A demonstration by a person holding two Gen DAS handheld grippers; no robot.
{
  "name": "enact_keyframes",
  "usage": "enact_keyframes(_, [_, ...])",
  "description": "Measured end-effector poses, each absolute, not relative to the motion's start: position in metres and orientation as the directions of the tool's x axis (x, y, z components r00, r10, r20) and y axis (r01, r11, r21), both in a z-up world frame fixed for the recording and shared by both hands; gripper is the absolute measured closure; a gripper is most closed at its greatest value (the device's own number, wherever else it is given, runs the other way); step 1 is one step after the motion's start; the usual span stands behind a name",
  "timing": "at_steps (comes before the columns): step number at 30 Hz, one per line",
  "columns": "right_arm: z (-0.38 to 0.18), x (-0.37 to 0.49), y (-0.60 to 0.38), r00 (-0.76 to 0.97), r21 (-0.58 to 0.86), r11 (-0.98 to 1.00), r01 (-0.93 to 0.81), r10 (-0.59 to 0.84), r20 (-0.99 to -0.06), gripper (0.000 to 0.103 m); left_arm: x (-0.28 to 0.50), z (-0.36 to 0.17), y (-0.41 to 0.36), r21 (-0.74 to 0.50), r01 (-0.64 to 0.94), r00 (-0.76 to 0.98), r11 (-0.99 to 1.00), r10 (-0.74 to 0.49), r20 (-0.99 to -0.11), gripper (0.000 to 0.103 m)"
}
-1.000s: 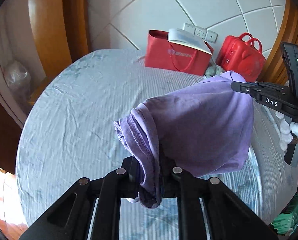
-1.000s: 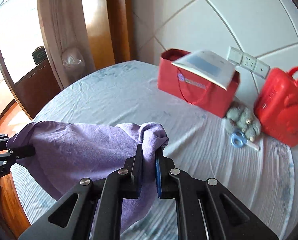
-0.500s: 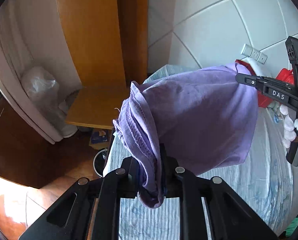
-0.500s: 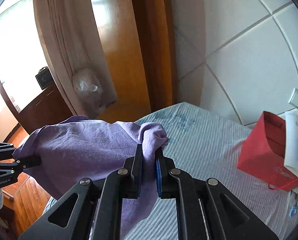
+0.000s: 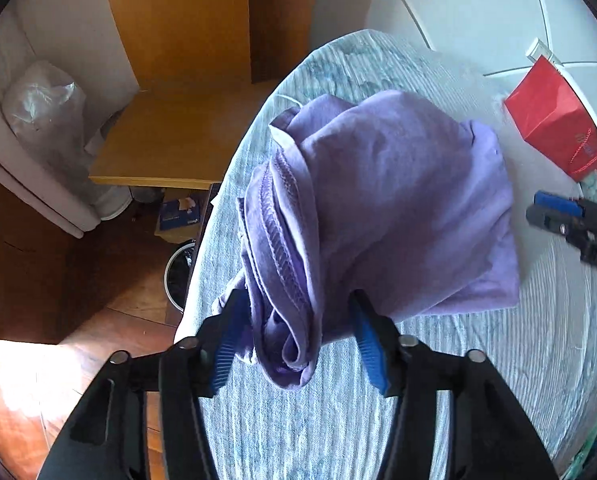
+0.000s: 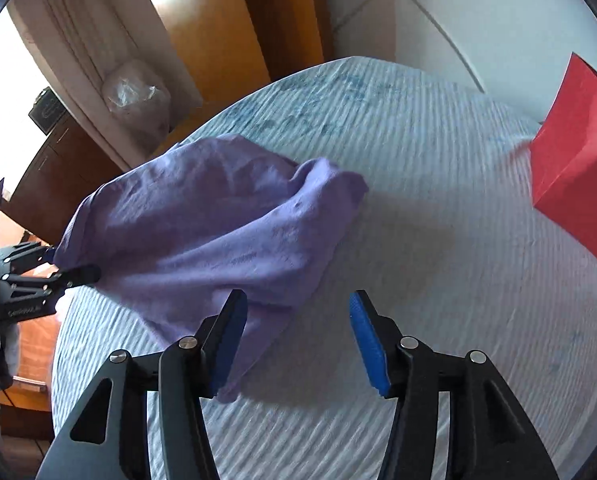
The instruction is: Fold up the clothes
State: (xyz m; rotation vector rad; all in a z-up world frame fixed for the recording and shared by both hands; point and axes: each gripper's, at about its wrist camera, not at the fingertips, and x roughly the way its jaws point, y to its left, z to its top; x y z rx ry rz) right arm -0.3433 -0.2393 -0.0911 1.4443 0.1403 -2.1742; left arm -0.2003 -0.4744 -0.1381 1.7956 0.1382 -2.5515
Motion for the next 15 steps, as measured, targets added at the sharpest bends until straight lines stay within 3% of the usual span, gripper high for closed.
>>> enact_keyframes(5, [-0.112, -0.316, -0.259, -0.239, 0.16, -0.861, 0.483, -0.306, -0.922, 0.054, -0.2, -0.149, -0.472, -0.055, 0.089, -0.319, -0.994, 0.024, -0.947, 0.045])
enact_keyframes(7, [-0.122, -0.312, -0.265, -0.198, 0.205, -0.857, 0.474, -0.33, -0.923, 0.096, -0.2, -0.154, -0.472, -0.075, 0.092, -0.311, -0.993, 0.043, -0.949, 0.057])
enact_keyframes(8, [-0.123, -0.31, -0.268, -0.189, 0.218, -0.853, 0.474, -0.34, -0.921, 0.097, -0.2, -0.154, -0.472, -0.089, 0.095, -0.304, -0.991, 0.056, -0.951, 0.074])
enact_keyframes(9, [-0.119, -0.306, -0.267, -0.19, 0.214, -0.852, 0.478, -0.338, -0.922, 0.097, -0.199, -0.154, -0.472, -0.103, 0.099, -0.298, -0.99, 0.07, -0.952, 0.082])
enact_keyframes(13, [-0.101, -0.287, -0.255, -0.15, 0.236, -0.836, 0.495, -0.35, -0.925, 0.098, -0.185, -0.142, -0.475, -0.133, 0.093, -0.274, -0.987, 0.103, -0.956, 0.084])
enact_keyframes(15, [-0.102, -0.274, -0.245, -0.081, 0.257, -0.819, 0.513, -0.344, -0.935, 0.098, -0.178, -0.145, -0.471, -0.116, 0.051, -0.226, -0.992, 0.102, -0.969, 0.075])
